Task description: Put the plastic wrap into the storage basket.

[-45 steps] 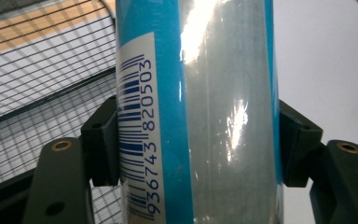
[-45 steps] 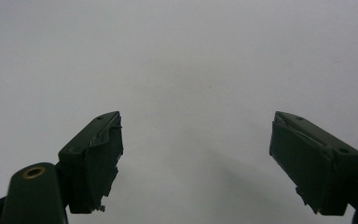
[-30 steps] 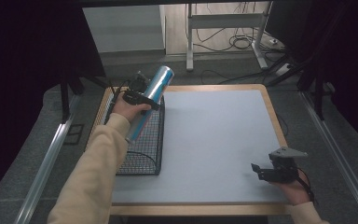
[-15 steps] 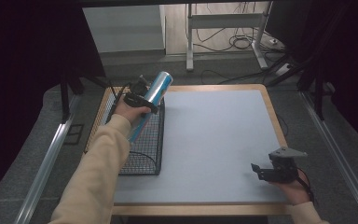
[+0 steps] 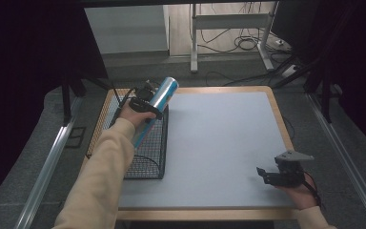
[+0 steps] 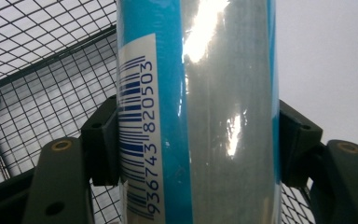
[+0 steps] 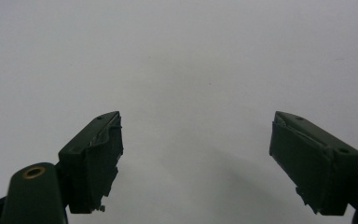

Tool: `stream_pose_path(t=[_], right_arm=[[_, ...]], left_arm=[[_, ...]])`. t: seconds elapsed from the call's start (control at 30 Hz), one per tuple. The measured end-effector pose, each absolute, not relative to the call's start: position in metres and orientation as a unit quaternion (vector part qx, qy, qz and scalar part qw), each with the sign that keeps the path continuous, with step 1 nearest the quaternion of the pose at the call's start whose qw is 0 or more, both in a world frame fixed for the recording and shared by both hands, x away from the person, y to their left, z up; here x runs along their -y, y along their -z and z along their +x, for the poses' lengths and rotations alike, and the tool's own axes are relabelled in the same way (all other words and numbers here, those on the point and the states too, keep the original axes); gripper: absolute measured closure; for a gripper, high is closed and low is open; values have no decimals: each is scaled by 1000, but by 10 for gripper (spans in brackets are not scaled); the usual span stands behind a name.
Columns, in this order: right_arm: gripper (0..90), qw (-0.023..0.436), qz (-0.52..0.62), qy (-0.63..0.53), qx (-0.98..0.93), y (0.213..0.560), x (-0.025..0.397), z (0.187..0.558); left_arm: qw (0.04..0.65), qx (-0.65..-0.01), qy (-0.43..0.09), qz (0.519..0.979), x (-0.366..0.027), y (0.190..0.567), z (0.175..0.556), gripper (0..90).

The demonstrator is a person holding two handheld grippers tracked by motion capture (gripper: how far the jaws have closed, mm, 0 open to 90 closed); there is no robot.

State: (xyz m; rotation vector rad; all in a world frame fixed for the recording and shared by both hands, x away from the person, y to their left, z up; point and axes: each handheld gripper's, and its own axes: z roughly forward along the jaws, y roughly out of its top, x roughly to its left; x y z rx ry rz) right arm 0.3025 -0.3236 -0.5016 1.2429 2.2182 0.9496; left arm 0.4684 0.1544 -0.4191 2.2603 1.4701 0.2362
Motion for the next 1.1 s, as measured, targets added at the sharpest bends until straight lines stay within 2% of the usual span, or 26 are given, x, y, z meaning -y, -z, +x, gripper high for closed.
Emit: stream_pose_path(t=[0.23, 0.43, 0.7, 0.97, 1.1], right_arm=[[173, 211, 447, -342, -799, 502, 323, 302], [173, 211, 447, -341, -799, 502, 323, 302], [173, 211, 446, -342, -800, 502, 323, 302], [173, 210, 445, -340, -801, 502, 323, 303], [173, 209, 445, -339, -802, 502, 322, 302]], left_arm=[[184, -531, -85, 823, -154, 431, 470, 316], [131, -530, -92, 832, -152, 444, 473, 317], [121, -530, -92, 834, -151, 445, 473, 314], [154, -528, -123, 826, -143, 424, 466, 148], [174, -521, -119, 827, -141, 416, 462, 88]])
